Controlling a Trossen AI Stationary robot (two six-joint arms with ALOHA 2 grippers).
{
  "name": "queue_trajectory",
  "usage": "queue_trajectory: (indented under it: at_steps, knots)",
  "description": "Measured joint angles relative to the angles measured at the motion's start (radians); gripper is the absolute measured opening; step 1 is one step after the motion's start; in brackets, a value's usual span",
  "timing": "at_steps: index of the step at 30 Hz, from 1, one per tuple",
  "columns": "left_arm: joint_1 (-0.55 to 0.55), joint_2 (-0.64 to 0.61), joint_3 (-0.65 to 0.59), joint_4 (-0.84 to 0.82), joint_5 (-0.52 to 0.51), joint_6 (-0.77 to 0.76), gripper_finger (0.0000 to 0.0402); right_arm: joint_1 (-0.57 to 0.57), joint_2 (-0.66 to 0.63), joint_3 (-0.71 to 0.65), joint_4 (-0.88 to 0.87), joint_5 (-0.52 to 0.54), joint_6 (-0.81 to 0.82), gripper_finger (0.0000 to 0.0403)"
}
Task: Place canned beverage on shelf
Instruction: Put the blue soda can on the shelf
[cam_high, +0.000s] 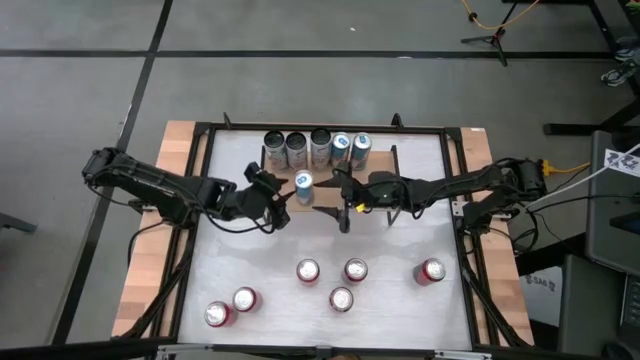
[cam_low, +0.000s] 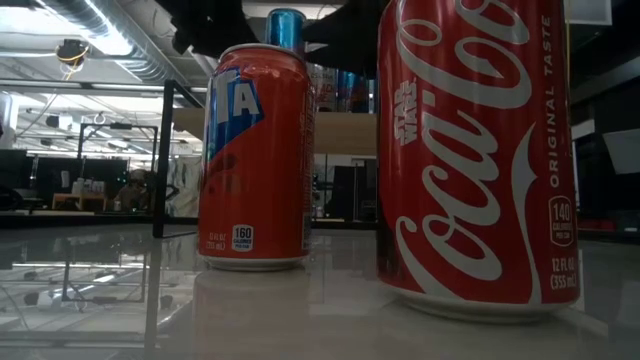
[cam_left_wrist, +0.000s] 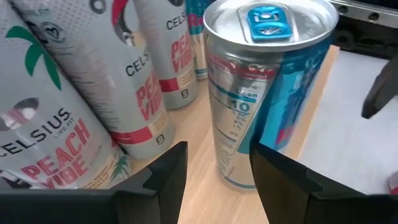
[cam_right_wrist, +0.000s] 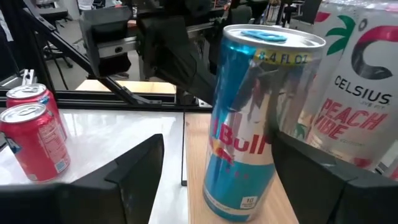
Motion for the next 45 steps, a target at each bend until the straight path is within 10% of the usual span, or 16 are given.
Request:
queue_trajectory:
  at_steps: [45]
  knots:
    - [-0.023,0.0,0.0,-0.022,0.003,0.003,0.0175,0.0,-0.121,0.0,-0.035,-0.032,0.004,0.0287]
